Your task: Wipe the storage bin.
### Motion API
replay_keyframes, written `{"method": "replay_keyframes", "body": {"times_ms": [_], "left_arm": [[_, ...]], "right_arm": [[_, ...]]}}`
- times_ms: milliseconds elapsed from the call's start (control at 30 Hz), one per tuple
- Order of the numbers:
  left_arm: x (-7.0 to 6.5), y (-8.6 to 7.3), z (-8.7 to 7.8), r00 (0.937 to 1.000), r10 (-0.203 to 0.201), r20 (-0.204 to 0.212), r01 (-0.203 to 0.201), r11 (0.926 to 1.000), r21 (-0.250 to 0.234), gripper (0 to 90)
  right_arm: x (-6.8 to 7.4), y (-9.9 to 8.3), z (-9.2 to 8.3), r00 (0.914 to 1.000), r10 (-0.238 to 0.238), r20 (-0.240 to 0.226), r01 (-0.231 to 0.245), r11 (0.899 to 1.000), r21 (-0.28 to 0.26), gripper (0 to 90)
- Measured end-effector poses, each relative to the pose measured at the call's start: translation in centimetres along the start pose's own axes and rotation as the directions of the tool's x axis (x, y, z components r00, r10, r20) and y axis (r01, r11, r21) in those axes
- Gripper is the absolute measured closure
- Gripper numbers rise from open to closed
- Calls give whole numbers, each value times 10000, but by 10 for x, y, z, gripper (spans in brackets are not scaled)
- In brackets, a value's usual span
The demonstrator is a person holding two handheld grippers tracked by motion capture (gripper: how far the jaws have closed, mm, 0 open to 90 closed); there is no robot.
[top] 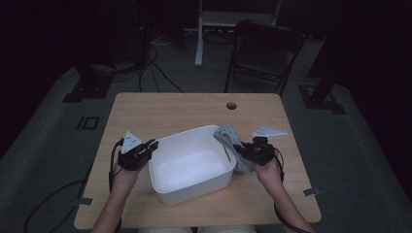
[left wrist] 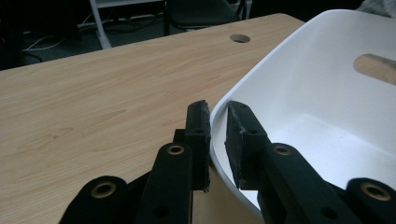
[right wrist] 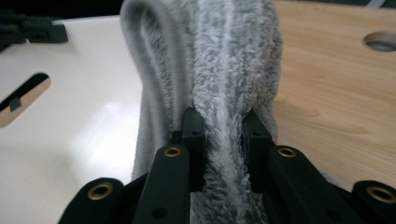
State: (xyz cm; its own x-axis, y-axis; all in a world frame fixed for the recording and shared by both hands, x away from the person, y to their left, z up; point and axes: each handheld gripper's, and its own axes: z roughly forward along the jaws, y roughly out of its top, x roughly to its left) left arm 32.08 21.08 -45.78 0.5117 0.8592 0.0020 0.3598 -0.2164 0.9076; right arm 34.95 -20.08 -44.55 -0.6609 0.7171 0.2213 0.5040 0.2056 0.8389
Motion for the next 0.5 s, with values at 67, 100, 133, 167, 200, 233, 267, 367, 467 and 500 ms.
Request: {"method": "replay_keyframes", "body": {"times_ms": [67, 100, 133, 167, 200, 233, 267, 367, 467, 500], "left_arm": [[0, 0, 0, 10000, 6, -41, -6, 10000, 0, 795], [0, 0, 0, 10000, 6, -41, -6, 10000, 0, 795], [-1, 0, 1, 9999, 17, -121, -17, 10000, 13, 795], [-1, 1, 1, 9999, 6, -116, -6, 10000, 15, 794], [-1, 1, 1, 9999, 17, -121, -17, 10000, 16, 793], [-1, 1, 1, 9999, 9, -114, -9, 10000, 13, 793], [-1, 1, 1, 10000, 14, -97, -14, 10000, 21, 793], [0, 0, 0, 10000, 29, -18, -29, 10000, 36, 793], [0, 1, 0, 9998, 181, -26, -181, 9998, 78, 793], [0, 1, 0, 9998, 194, -16, -194, 9998, 91, 793]], "right_arm": [[-3, 0, 6, 9999, 134, -108, -132, 9998, 136, 771], [-3, 0, 6, 9999, 134, -108, -132, 9998, 136, 771], [-4, -2, 9, 9997, 180, -173, -176, 9997, 181, 772], [-6, -5, 13, 9996, 243, -125, -239, 9992, 325, 773], [-6, -6, 16, 9997, 251, -14, -250, 9988, 424, 773], [-7, -8, 18, 9995, 326, -17, -325, 9981, 517, 773], [-8, -8, 20, 9996, 285, 45, -287, 9977, 609, 772], [-10, -2, 18, 9995, 289, 151, -298, 9976, 622, 771], [-11, 8, 14, 9993, 336, 166, -341, 9989, 309, 770], [-12, 12, 12, 9990, 434, 90, -435, 9990, 123, 770]]}}
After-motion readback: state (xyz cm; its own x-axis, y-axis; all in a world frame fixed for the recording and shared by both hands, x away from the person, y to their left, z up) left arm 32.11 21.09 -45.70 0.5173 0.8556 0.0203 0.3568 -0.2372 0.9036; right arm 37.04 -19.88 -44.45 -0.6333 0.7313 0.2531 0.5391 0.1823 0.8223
